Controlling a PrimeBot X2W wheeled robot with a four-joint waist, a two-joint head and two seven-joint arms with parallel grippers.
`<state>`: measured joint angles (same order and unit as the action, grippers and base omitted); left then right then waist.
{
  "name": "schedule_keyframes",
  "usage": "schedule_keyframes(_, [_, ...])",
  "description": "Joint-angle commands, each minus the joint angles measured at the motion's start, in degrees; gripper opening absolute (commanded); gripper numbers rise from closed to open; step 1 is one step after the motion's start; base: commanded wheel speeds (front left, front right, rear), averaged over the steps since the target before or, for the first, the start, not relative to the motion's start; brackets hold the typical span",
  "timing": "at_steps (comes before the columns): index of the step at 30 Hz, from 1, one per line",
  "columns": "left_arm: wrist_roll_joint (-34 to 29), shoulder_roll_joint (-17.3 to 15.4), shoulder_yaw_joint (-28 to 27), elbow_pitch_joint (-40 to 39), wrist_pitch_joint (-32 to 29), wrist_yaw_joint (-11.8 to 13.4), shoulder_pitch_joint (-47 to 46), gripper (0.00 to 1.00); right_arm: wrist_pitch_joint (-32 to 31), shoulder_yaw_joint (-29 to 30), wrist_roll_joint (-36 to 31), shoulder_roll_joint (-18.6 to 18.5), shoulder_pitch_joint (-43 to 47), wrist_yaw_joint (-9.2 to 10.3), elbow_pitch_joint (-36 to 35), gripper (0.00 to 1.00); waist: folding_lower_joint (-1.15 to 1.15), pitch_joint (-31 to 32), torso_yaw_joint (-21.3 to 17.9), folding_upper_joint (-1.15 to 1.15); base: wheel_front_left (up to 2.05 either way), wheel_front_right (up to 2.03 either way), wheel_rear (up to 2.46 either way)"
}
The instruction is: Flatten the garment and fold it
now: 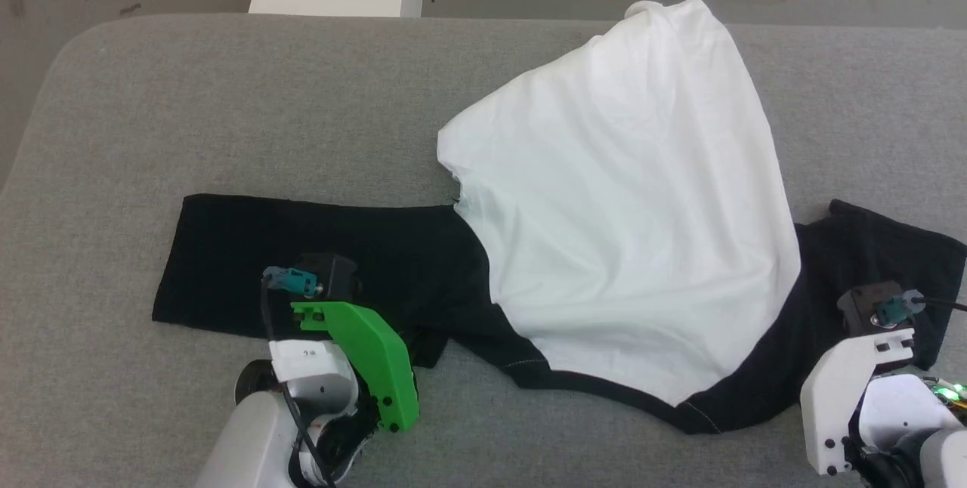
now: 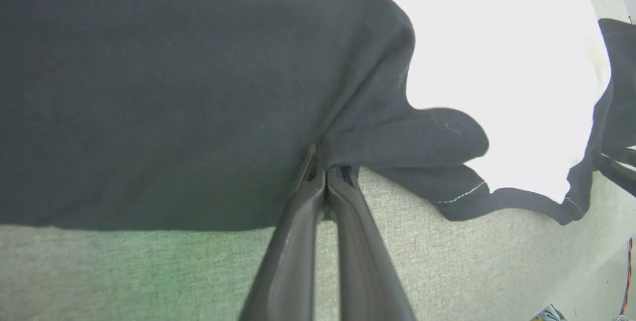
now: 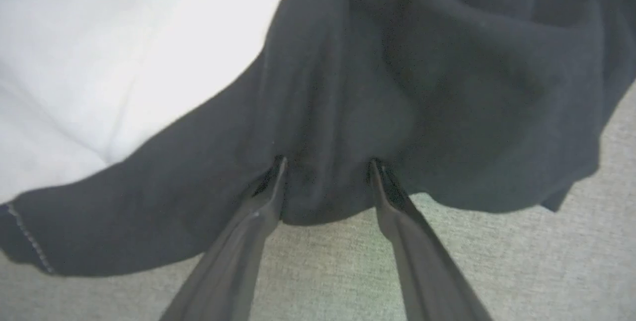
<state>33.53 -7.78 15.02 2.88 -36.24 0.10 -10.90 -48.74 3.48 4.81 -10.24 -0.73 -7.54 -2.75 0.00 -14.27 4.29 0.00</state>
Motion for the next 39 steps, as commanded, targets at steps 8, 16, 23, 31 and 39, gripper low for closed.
schedule_keyframes(8, [4.28,1.11,-1.82,-2.36,3.16,-1.75,0.56,0.0,0.79,2.49,7.97,1.01,-1.89,0.05,-3.86,0.0,0.0,4.03,-0.6,0.0,0.0,0.0,0.0])
schedule_keyframes(16, [12.94,2.08,-6.38,-9.19,3.35,-3.89,-6.7,0.0,-3.76,8.37,19.39,1.19,-10.4,0.05,-12.67,0.0,0.0,8.91,-1.22,0.0,0.0,0.0,0.0])
schedule_keyframes(23, [14.32,1.31,-10.66,-12.73,4.47,-2.96,-16.57,0.0,-6.12,11.79,24.77,-0.01,-20.0,0.05,-15.24,0.0,0.0,12.35,-1.54,0.0,0.0,0.0,0.0])
schedule_keyframes(31, [11.59,-0.95,-13.21,-8.65,6.59,-2.53,-32.04,0.0,-5.12,11.9,27.14,-2.14,-34.97,0.05,-11.9,0.0,0.0,13.26,-1.48,0.0,0.0,0.0,0.0])
schedule_keyframes(39, [7.29,-4.63,-13.4,4.74,8.25,-2.77,-46.8,0.0,-6.72,9.65,25.96,-0.72,-49.64,0.05,-3.53,0.0,0.0,10.03,-1.87,0.0,0.0,0.0,0.0])
